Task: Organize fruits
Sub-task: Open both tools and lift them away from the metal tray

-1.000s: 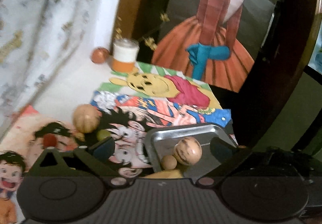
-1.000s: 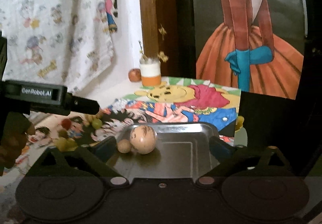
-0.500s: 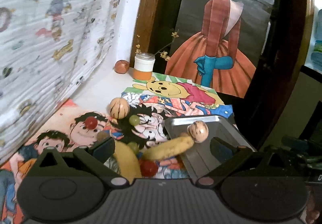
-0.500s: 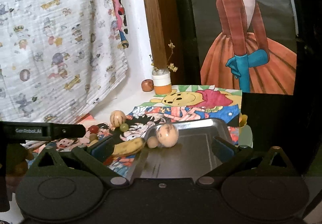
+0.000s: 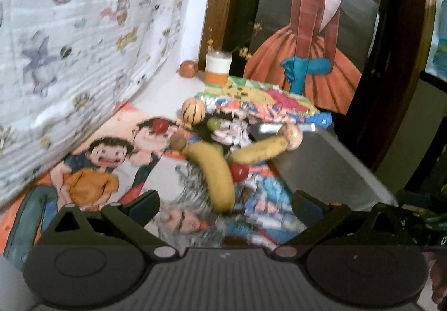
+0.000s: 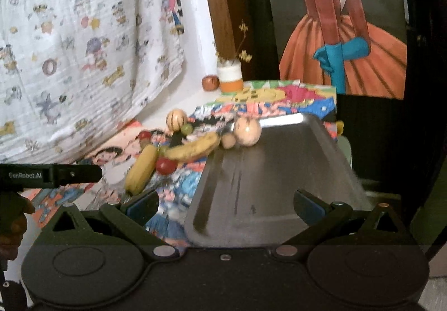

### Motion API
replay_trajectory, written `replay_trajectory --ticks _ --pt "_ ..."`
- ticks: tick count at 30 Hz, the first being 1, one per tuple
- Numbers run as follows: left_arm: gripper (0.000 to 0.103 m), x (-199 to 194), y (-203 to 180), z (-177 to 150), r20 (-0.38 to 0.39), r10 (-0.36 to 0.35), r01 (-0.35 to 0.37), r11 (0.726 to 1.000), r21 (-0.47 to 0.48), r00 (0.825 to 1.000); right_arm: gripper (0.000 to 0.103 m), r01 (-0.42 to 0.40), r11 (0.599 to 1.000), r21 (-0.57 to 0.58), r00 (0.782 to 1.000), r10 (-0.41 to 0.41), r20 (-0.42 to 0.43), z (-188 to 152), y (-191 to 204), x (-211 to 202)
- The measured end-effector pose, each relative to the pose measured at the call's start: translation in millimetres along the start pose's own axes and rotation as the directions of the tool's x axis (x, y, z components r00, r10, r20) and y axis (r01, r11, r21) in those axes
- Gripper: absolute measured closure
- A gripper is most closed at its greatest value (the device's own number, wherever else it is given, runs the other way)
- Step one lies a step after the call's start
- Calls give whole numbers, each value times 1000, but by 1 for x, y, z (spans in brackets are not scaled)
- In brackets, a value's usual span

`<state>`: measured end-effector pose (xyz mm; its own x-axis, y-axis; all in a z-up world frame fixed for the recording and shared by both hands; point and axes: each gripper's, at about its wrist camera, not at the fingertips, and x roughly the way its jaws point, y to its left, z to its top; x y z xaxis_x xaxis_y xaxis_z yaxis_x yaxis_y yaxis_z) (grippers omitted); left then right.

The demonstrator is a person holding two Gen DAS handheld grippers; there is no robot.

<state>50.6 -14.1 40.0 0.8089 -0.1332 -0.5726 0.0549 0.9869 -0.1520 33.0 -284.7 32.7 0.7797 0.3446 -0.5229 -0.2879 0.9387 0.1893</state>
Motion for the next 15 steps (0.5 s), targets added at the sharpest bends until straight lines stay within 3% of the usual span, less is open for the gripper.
replay_trajectory --ticks 7,15 --pt "0 3 11 -24 -64 -12 10 1000 -30 998 1 1 999 38 997 2 -74 -16 5 1" --pt "0 5 16 -29 -101 24 -28 999 -37 995 1 0 1000 3 991 0 -133 -24 16 8"
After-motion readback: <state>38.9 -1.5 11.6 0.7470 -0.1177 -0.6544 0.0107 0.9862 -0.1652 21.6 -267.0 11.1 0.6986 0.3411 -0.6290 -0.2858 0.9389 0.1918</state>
